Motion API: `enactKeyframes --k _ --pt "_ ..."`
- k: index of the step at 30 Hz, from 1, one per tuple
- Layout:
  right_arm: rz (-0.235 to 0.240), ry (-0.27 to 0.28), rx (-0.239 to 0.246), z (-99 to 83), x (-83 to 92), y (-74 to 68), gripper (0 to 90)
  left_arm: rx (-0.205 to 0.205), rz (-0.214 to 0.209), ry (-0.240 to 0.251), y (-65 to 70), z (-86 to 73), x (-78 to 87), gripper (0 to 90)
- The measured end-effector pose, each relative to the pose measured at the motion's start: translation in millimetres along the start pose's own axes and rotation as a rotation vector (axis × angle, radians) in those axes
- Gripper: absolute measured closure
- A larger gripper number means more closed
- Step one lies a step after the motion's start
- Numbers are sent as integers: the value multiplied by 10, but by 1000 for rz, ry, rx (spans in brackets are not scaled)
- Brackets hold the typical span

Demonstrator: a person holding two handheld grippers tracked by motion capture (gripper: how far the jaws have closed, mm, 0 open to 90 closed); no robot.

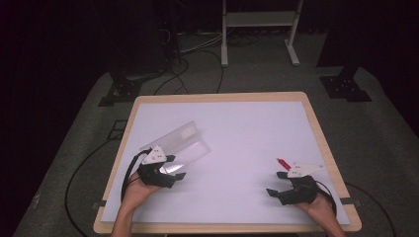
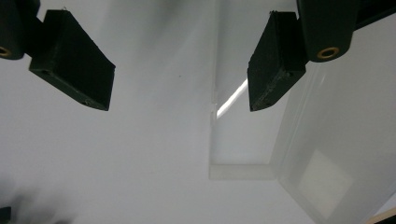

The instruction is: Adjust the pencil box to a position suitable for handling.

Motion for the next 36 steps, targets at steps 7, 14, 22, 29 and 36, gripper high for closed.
enactKeyframes --k 7,14,22,29,36 --pt "-1 -7 14 11 -4 -25 232 4 19 -14 -79 -67 -16 319" --pt "0 -7 15 9 -5 -19 232 -10 35 -56 -111 -153 -62 394" --pt "0 -7 14 9 -1 -24 232 -45 35 -96 -84 -205 -118 442" --pt "-2 -6 14 8 2 -22 232 -58 48 -121 -101 -276 -155 501" --pt "-2 -6 20 9 13 -18 232 -89 44 -163 -86 -317 -180 648"
Point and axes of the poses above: each handheld gripper's, and its own axes: x roughly backward along the jaws, z roughly out of its top, y roughly to its right, the point moved 6 cm from there along -x, roughly forward along the jaws, and after that the axes turned 15 degrees about z, right-handed, at the moved point
